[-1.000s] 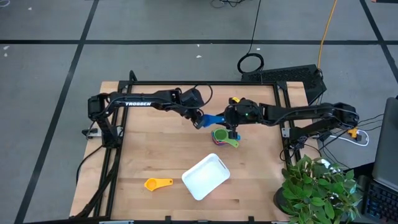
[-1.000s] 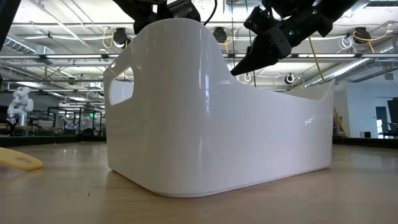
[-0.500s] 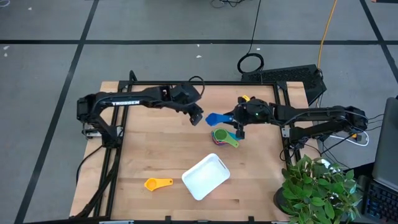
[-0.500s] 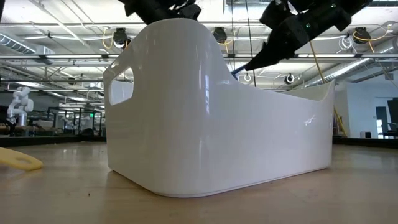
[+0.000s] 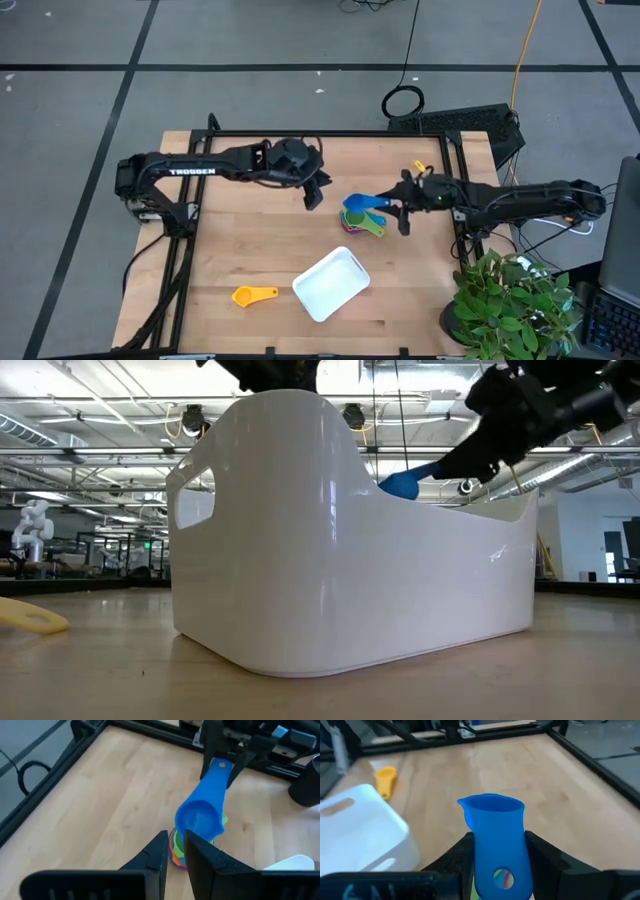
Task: Nest measuring cups in basket
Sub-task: Stack the blue measuring cup on top of the green measuring cup, then stack the yellow measuring cup on top of the blue measuring cup
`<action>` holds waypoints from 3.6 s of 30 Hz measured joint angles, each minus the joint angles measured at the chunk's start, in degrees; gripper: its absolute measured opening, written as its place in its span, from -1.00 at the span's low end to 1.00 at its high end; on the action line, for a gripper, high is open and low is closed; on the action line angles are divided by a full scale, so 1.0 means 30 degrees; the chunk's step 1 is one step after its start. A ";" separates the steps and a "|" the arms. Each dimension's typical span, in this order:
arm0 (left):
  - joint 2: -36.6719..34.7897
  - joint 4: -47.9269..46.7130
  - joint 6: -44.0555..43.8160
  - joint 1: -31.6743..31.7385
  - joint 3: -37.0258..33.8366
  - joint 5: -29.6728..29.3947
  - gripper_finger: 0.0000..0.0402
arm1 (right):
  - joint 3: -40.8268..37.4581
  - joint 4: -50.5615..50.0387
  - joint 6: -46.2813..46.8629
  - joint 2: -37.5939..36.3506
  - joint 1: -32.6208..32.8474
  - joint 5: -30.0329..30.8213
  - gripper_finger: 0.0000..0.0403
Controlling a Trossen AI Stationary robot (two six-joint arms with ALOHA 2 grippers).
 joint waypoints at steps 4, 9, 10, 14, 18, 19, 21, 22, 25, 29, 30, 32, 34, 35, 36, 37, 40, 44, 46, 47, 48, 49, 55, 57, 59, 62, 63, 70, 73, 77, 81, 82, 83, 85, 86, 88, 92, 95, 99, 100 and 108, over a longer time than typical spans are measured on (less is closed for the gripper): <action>-0.0319 0.2207 -0.0031 -0.0317 -0.1667 -0.0101 -0.69 | -0.1635 0.1746 0.1086 -0.0424 0.0814 0.0562 -0.37; -0.1448 0.5329 -0.1309 -0.0395 -0.4595 -0.0093 -0.69 | -0.3078 0.3821 0.1781 -0.0311 0.1439 0.1079 -0.37; -0.1579 0.6201 -0.1517 -0.0430 -0.5152 -0.0093 -0.69 | -0.3340 0.4151 0.1835 -0.0282 0.1493 0.1075 -0.37; -0.2510 0.8038 -0.2281 -0.0501 -0.6861 -0.0062 -0.69 | -0.4066 0.5404 0.2279 0.0005 0.1591 0.1123 -0.37; -0.3009 0.8738 -0.2593 -0.0488 -0.7728 -0.0096 -0.69 | -0.4717 0.6824 0.2293 0.0616 0.1591 0.1154 -0.37; -0.3000 0.8881 -0.2596 -0.0483 -0.7733 -0.0107 -0.69 | -0.4813 0.7008 0.2293 0.0730 0.1591 0.1159 -0.37; -0.3009 0.8839 -0.2704 -0.0497 -0.7733 -0.0101 -0.69 | -0.4868 0.7224 0.2298 0.1232 0.1592 0.1274 -0.37; -0.3005 0.8931 -0.2718 -0.0497 -0.7733 -0.0094 -0.69 | -0.4861 0.7335 0.2291 0.1429 0.1599 0.1459 -0.37; -0.3002 0.8926 -0.2682 -0.0497 -0.7733 -0.0101 -0.69 | -0.4885 0.7675 0.2291 0.2172 0.1599 0.1455 -0.36; -0.3002 0.8887 -0.2565 -0.0490 -0.7733 -0.0108 -0.69 | -0.4853 0.8007 0.2194 0.2861 0.1632 0.0951 -0.26; -0.3002 0.8868 -0.2557 -0.0490 -0.7733 -0.0108 -0.69 | -0.4853 0.7981 0.2175 0.2984 0.1635 0.0912 -0.22; -0.3002 0.8823 -0.2557 -0.0490 -0.7733 -0.0108 -0.69 | -0.4853 0.8051 0.2147 0.3087 0.1635 0.0890 -0.12; -0.3002 0.8732 -0.2550 -0.0490 -0.7733 -0.0108 -0.69 | -0.4849 0.8188 0.2017 0.3150 0.1635 0.0787 -0.02; -0.3002 0.8698 -0.2550 -0.0490 -0.7733 -0.0108 -0.69 | -0.4853 0.8095 0.1970 0.3137 0.1635 0.0529 0.03; -0.3002 0.8633 -0.2550 -0.0490 -0.7733 -0.0108 -0.69 | -0.4853 0.8114 0.1965 0.3135 0.1635 0.0396 0.08; -0.3002 0.8577 -0.2547 -0.0490 -0.7733 -0.0108 -0.69 | -0.4852 0.8140 0.1963 0.3133 0.1635 0.0380 0.13; -0.3003 0.7976 -0.2539 -0.0479 -0.7733 0.0270 -0.69 | -0.4853 0.8008 0.1992 0.2965 0.1628 0.0394 0.25; -0.3702 0.4157 -0.2729 -0.0417 -0.7519 0.1485 -0.69 | -0.4853 0.8058 0.1544 0.2145 0.1613 0.0413 0.33; -0.4072 0.0779 -0.2872 -0.0697 -0.7099 0.1655 -0.69 | -0.4853 0.8048 0.1211 0.1526 0.1603 0.0441 0.34; -0.4275 -0.1300 -0.2969 -0.0983 -0.6987 0.1655 -0.69 | -0.4850 0.8079 0.1024 0.1229 0.1533 0.0460 0.34; -0.4339 -0.3002 -0.3096 -0.1375 -0.6867 0.1709 -0.69 | -0.4846 0.8014 0.0898 0.0918 0.1433 0.0472 0.34; -0.4342 -0.4097 -0.3390 -0.1849 -0.6797 0.1898 -0.69 | -0.4849 0.7917 0.0782 0.0593 0.1288 0.0474 0.34; -0.3871 -0.9008 -0.6439 -0.5671 -0.7260 0.2428 -0.69 | -0.4846 0.7766 0.0329 -0.0866 0.0317 0.0467 0.32; -0.3859 -0.9315 -0.7931 -0.7072 -0.7795 0.2588 -0.69 | -0.4846 0.7639 0.0191 -0.1181 0.0067 0.0465 0.32; -0.3912 -0.9011 -0.9608 -0.8354 -0.8038 0.2651 -0.69 | -0.4846 0.7446 0.0142 -0.1425 -0.0131 0.0431 0.32; -0.3891 -0.9247 -1.2190 -1.0080 -0.8440 0.2712 -0.69 | -0.4846 0.7343 0.0142 -0.1603 -0.0276 0.0423 0.32; -0.3891 -0.9105 -1.2963 -1.0578 -0.8468 0.2719 -0.69 | -0.4846 0.7329 0.0136 -0.1622 -0.0314 0.0410 0.32; -0.3891 -0.7627 -1.6964 -1.3136 -0.9323 0.2712 -0.69 | -0.4846 0.7247 0.0134 -0.1622 -0.0390 0.0401 0.32; -0.3891 -0.7075 -1.8131 -1.3732 -0.9801 0.2528 -0.69 | -0.4846 0.7256 0.0134 -0.1622 -0.0390 0.0401 0.32; -0.3891 -0.5590 -1.9158 -1.4199 -1.0674 0.2331 -0.69 | -0.4846 0.7249 0.0134 -0.1622 -0.0390 0.0409 0.32; -0.3410 -0.5039 -1.9729 -1.4549 -1.1122 0.2421 -0.69 | -0.4838 0.7177 0.0134 -0.1622 -0.0394 0.0411 0.32; -0.3251 -0.5045 -1.9730 -1.4658 -1.1185 0.2434 -0.69 | -0.4838 0.7147 0.0134 -0.1622 -0.0398 0.0416 0.32; -0.3047 -0.4955 -1.9731 -1.4715 -1.1186 0.2494 -0.69 | -0.4838 0.7139 0.0134 -0.1622 -0.0398 0.0416 0.32; -0.2491 -0.4399 -1.9684 -1.4758 -1.1172 0.2702 -0.69 | -0.4838 0.7103 0.0134 -0.1622 -0.0398 0.0423 0.32; -0.2230 -0.4275 -1.9644 -1.4795 -1.1172 0.2719 -0.69 | -0.4838 0.7108 0.0134 -0.1622 -0.0398 0.0428 0.32; -0.1830 -0.3573 -1.9496 -1.4847 -1.1177 0.2723 -0.68 | -0.4831 0.7044 0.0134 -0.1615 -0.0398 0.0438 0.32; -0.1135 -0.2929 -1.9457 -1.4847 -1.1150 0.2743 -0.69 | -0.4824 0.6986 0.0134 -0.1615 -0.0398 0.0452 0.32; -0.0709 -0.2680 -1.9496 -1.4865 -1.1150 0.3157 -0.69 | -0.4824 0.6979 0.0134 -0.1615 -0.0398 0.0450 0.32; -0.0495 -0.2644 -1.9517 -1.4865 -1.1150 0.3229 -0.69 | -0.4824 0.6979 0.0134 -0.1615 -0.0398 0.0452 0.32; -0.0502 -0.2630 -1.9559 -1.4865 -1.1150 0.3229 -0.69 | -0.4824 0.6972 0.0134 -0.1615 -0.0398 0.0452 0.32; -0.0503 -0.2629 -1.9622 -1.4715 -1.1150 0.3335 -0.94 | -0.4824 0.6967 -0.0007 -0.1615 -0.0398 0.0452 0.32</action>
